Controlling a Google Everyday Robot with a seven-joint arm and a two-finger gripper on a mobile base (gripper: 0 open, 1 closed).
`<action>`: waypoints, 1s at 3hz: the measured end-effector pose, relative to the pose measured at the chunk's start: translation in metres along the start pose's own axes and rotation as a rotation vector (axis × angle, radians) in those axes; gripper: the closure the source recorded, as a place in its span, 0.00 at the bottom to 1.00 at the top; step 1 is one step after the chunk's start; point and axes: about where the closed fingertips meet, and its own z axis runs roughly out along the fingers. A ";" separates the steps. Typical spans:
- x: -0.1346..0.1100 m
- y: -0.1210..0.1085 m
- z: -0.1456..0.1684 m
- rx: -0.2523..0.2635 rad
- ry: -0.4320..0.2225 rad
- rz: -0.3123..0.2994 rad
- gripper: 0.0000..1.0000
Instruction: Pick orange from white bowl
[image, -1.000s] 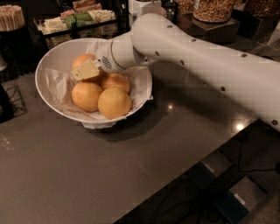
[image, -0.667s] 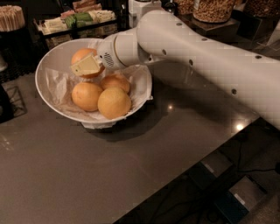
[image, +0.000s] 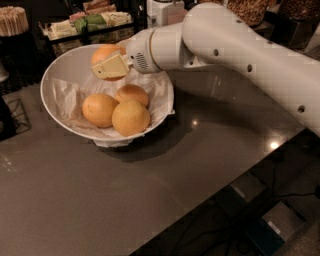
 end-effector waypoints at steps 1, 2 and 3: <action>0.008 -0.021 -0.026 -0.062 -0.008 -0.021 1.00; 0.011 -0.023 -0.044 -0.134 0.010 -0.049 1.00; -0.001 -0.004 -0.054 -0.220 0.029 -0.127 1.00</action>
Offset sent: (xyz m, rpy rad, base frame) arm -0.0073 -0.0785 0.0098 -0.0441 0.0224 0.2218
